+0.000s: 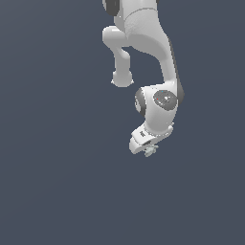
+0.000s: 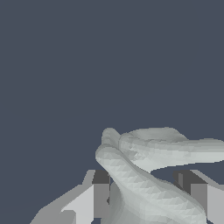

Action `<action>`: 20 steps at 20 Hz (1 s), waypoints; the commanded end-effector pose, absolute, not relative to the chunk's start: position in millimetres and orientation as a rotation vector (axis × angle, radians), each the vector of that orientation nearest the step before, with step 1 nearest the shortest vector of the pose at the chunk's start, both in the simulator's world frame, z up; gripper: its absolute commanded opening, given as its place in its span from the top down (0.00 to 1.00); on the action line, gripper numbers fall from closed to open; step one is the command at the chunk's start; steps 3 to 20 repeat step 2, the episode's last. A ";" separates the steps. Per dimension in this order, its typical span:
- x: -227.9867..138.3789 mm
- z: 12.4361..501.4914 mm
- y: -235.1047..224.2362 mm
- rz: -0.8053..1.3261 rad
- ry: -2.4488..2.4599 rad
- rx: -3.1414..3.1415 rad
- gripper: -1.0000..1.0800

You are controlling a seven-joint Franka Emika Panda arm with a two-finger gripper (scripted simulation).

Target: Pick up the object and move it to a goal position.

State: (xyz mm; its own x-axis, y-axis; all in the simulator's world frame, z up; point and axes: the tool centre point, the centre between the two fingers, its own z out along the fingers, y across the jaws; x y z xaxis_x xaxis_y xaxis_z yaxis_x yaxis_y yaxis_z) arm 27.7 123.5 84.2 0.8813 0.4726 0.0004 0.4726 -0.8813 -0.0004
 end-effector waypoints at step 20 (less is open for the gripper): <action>26.0 85.6 128.5 0.000 -0.762 -3.048 1.00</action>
